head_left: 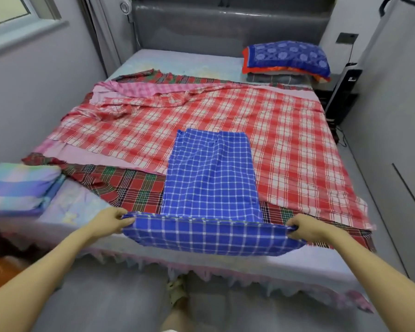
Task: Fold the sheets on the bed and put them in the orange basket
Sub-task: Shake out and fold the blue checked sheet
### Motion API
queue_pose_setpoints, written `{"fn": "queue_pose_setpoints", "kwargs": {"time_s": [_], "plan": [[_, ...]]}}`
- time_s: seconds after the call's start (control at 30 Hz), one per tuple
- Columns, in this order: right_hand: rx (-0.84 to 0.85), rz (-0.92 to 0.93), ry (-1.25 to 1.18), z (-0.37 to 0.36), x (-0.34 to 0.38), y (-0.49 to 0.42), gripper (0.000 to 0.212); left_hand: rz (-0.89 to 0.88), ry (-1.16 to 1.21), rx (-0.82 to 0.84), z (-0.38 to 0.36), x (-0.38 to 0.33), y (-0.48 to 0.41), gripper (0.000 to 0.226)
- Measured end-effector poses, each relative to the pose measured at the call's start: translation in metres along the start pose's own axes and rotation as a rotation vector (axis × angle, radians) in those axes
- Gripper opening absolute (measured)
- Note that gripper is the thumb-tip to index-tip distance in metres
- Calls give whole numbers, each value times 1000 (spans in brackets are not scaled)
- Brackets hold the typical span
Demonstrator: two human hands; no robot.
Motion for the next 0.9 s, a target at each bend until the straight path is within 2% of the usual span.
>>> {"fn": "queue_pose_setpoints", "kwargs": {"time_s": [0.1, 0.2, 0.3, 0.4, 0.47, 0.57, 0.77, 0.9], "plan": [[-127, -92, 81, 12, 4, -51, 37, 30, 53, -14, -6, -5, -57, 29], [-187, -188, 166, 24, 10, -105, 20, 29, 72, -43, -7, -20, -114, 31], [-193, -293, 247, 33, 22, -164, 29, 63, 10, 8, -11, -23, -179, 29], [-253, -419, 351, 39, 34, -205, 30, 71, -83, -3, -13, -24, -223, 11], [-307, -458, 467, 40, 44, -224, 27, 67, -99, -37, -13, -23, -247, 20], [-346, -392, 512, 43, 60, -275, 29, 69, -76, -32, -15, -19, -300, 22], [-423, -216, 297, 73, 105, -388, 26, 81, 80, -99, -13, -38, -404, 19], [-456, -75, 245, 100, 141, -477, 30, 75, 209, -154, -16, -61, -483, 20]]}}
Point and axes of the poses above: each hand's wrist, its own y-axis away from the middle knuckle, its own z-axis out of the back of the hand, x = y × z, the point moved 1 cm from there along -y, towards the middle knuckle, and after that the axes turned 1 degree about -y, right-handed, at the moved point
